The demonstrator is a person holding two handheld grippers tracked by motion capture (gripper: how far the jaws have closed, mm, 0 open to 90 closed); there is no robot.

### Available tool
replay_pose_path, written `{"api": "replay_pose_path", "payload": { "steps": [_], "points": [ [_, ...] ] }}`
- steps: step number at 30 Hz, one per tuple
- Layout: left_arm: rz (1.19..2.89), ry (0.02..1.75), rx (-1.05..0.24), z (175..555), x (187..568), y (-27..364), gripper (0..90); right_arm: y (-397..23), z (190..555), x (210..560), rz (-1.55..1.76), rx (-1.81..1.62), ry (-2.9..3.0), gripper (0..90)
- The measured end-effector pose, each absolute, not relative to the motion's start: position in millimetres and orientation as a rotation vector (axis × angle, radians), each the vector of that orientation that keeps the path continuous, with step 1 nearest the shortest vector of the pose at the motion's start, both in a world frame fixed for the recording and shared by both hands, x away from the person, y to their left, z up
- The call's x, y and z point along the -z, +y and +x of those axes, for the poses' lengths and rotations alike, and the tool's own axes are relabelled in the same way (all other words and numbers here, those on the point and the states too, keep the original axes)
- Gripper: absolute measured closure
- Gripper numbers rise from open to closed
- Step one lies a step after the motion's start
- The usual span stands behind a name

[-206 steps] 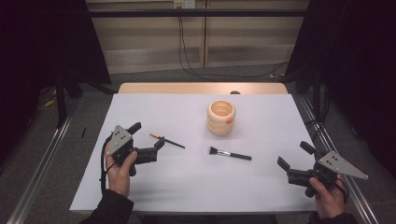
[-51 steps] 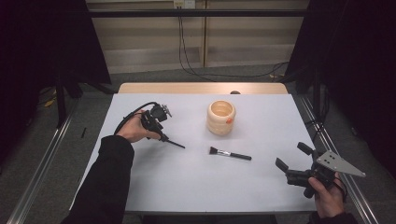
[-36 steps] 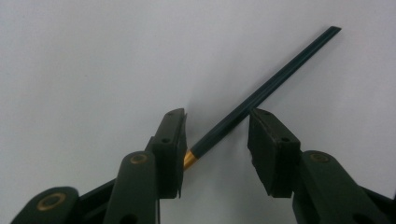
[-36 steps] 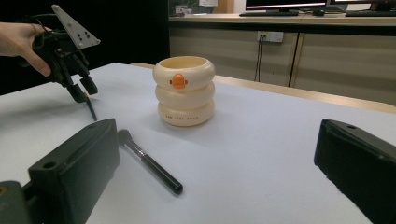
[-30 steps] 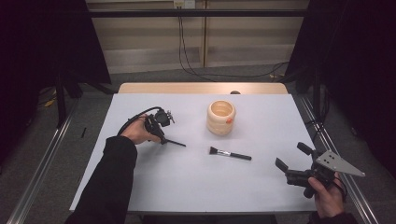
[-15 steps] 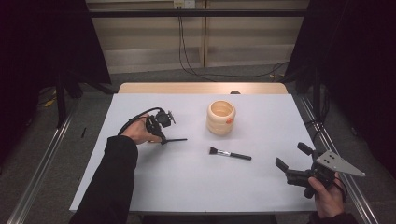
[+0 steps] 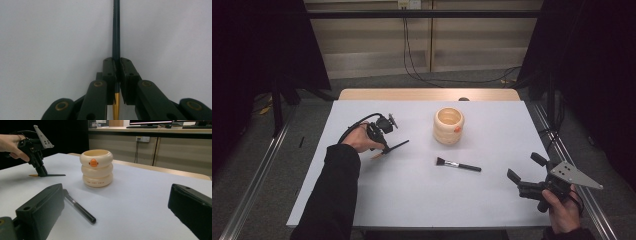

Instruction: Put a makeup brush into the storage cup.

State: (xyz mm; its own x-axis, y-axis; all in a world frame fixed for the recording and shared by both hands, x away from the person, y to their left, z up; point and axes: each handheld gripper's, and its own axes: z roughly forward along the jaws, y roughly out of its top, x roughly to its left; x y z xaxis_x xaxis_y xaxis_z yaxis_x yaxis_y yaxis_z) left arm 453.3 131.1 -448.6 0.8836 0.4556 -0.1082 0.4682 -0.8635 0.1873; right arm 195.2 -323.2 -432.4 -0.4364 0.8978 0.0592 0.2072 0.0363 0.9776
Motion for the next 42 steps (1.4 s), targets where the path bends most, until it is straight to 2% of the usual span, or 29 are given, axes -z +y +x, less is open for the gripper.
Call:
{"api": "replay_pose_path", "payload": {
  "steps": [9, 10, 14, 20, 31, 42],
  "points": [
    [2.813, 0.79, 0.076, 451.4, 448.2, 129.9, 83.6, -322.9, 195.3, 432.4, 1.127, -1.439, 1.701, 0.0],
    [2.849, 0.749, 0.081, 453.3, 446.8, 130.8, 83.7, -323.2, 194.9, 432.2, 1.133, -1.441, 1.704, 0.0],
    [2.805, 0.799, 0.09, 453.1, 447.0, 132.6, 83.8, -323.9, 195.9, 432.8, 1.127, -1.438, 1.702, 0.0],
    [2.802, 0.77, 0.059, 451.3, 446.0, 135.0, 83.8, -324.0, 196.0, 432.8, 1.128, -1.435, 1.701, 0.0],
    [2.71, 0.792, 0.115, 447.0, 442.8, 147.7, 83.8, -323.6, 196.0, 432.8, 1.133, -1.435, 1.703, 0.0],
    [2.481, 0.905, 0.052, 444.2, 432.9, 162.4, 83.8, -324.2, 196.0, 433.0, 1.14, -1.433, 1.706, 0.0]
  ]
}}
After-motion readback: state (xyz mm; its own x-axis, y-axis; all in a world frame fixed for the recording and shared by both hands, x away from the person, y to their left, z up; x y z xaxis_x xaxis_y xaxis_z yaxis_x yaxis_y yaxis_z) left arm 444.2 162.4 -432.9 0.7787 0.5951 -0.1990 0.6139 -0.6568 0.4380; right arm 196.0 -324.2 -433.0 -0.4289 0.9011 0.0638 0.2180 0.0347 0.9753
